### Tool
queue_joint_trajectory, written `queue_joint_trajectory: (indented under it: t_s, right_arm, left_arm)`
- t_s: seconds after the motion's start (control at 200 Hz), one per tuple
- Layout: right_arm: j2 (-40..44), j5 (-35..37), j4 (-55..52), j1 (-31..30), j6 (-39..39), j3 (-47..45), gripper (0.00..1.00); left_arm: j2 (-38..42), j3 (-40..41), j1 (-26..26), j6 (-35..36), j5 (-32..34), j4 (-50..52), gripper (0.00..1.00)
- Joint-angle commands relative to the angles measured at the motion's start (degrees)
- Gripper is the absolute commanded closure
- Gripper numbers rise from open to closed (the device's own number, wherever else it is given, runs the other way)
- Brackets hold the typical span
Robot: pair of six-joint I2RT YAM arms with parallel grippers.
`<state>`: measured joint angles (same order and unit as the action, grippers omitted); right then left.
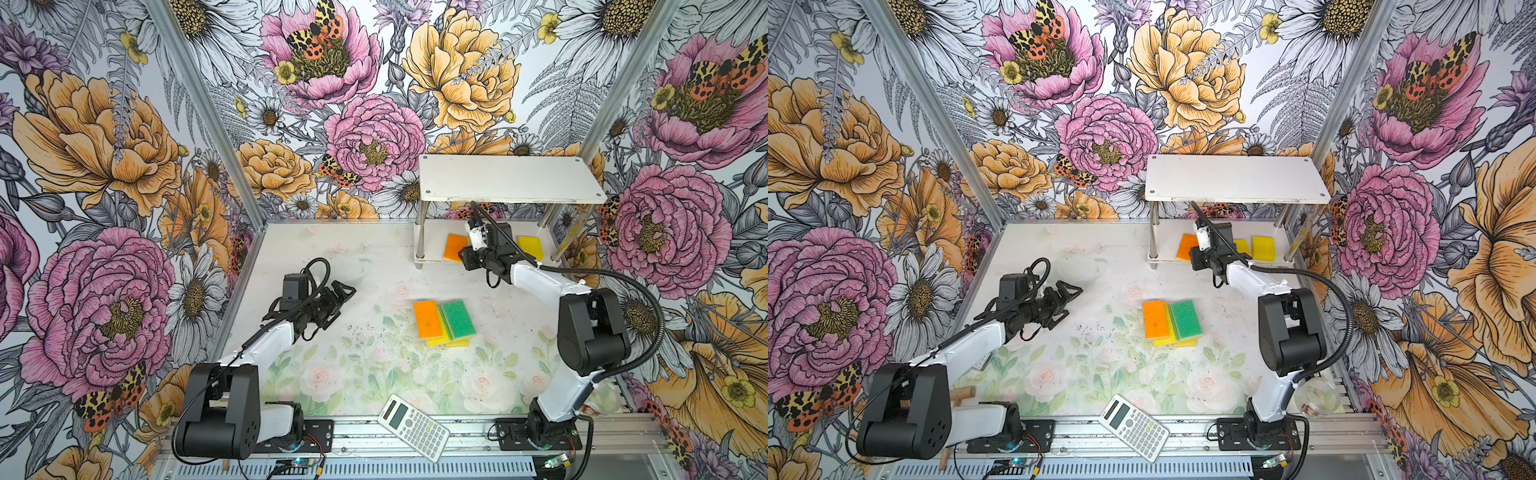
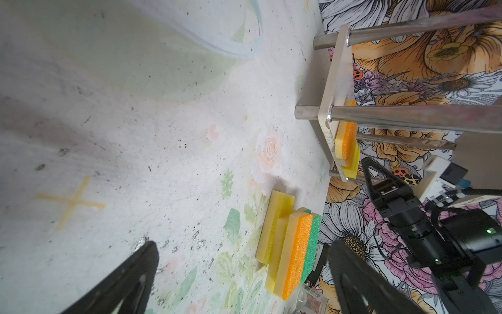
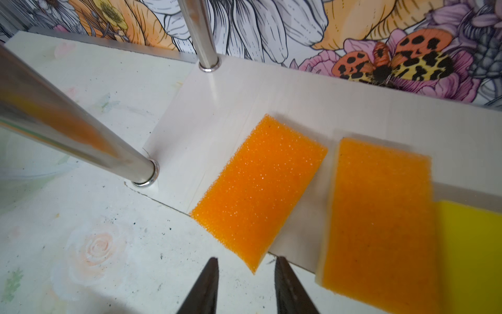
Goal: Arrange cleaning sponges on a shelf
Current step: Place the cleaning sponge at the shelf, then rotate the cleaning sponge on the shelf.
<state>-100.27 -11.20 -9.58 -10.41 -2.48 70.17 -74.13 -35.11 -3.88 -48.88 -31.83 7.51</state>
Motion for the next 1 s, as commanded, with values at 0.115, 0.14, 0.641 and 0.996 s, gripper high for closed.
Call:
queue_joint_trajectory:
  t_s: [0.115, 0.14, 0.641, 0.996]
  right_arm:
    - [3.31, -5.65, 1.30, 0.30, -3.77, -0.74, 0.62]
    - [3.12, -6.74, 1.56, 0.31, -4.45, -0.82, 0.62]
    - [-5.34, -11.88, 13.98, -0.45, -18.09, -1.24, 0.63]
    - [-6.74, -8.00, 9.63, -0.46, -15.70, -0.23, 0.65]
  left_arm:
    - [0.65, 0.48, 0.45, 1.47, 0.05, -0.04, 0.01]
    - [0.65, 0.44, 0.46, 1.44, 0.13, -0.04, 0.01]
    - [1.09, 0.82, 0.61, 1.65, 0.33, 0.40, 0.01]
    - [0.83, 0.75, 0.70, 1.69, 0.34, 0.36, 0.01]
